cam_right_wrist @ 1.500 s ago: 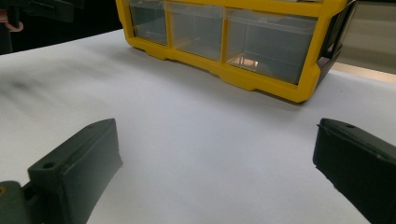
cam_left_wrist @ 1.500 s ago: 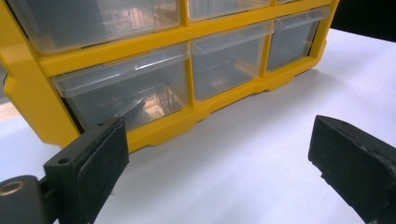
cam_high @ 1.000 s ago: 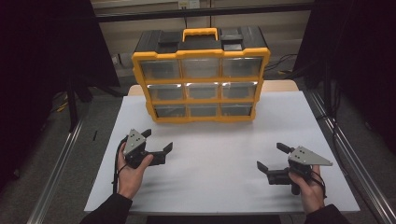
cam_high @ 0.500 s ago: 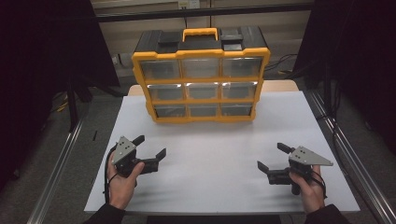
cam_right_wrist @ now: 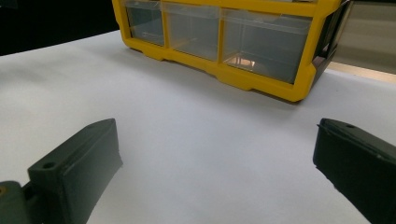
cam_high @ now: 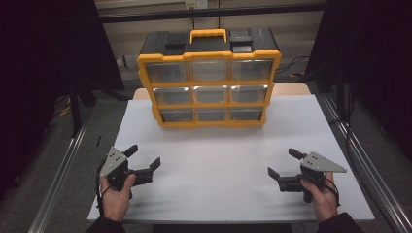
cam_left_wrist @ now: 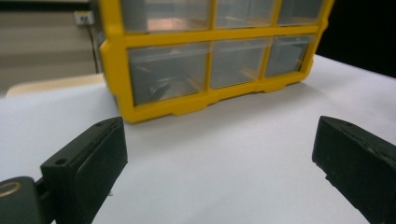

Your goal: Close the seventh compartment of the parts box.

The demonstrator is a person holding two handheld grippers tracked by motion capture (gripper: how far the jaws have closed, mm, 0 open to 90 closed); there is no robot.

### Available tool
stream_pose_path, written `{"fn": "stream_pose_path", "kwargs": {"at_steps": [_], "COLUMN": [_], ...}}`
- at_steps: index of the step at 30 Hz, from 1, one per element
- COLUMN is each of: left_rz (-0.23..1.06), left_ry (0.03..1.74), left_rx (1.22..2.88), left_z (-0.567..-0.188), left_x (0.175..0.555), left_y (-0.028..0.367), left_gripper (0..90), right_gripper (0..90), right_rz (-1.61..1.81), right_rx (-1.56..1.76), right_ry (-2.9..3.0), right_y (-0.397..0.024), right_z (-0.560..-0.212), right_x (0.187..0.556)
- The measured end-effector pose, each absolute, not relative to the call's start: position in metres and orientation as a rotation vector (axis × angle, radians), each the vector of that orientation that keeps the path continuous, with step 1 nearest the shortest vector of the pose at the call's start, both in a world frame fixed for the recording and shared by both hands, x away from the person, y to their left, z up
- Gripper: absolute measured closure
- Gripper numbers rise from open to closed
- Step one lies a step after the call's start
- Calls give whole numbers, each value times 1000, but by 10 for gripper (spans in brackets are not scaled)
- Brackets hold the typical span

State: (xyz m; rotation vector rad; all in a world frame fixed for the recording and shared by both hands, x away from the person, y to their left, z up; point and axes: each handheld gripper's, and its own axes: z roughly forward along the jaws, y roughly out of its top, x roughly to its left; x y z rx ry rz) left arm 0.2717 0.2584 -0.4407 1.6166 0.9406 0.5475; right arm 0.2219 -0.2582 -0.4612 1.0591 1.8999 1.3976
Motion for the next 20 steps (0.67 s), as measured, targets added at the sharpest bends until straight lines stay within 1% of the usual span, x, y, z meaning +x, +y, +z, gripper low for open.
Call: {"fn": "stream_pose_path", "kwargs": {"at_steps": [3,7,12,20], "left_rz": [579,567,580,586], "left_ry": [946,964,920,943], "left_rx": [1632,1631,1698,1696], "left_z": [-442,-444,-445,-445], "left_x": [267,262,257,257], "left_y": [263,269,275,279], "left_gripper": [25,25,25,25], "right_gripper": [3,3,3,3], "right_rz": [1395,1393,1394,1392], "right_rx": [1058,1058,1067,1062], "right_ry": [1901,1900,1894,1907], "right_y": [-259,-258,-259,-259], "right_z": [-461,-461,-461,-462], "right_x": [222,223,222,223]}}
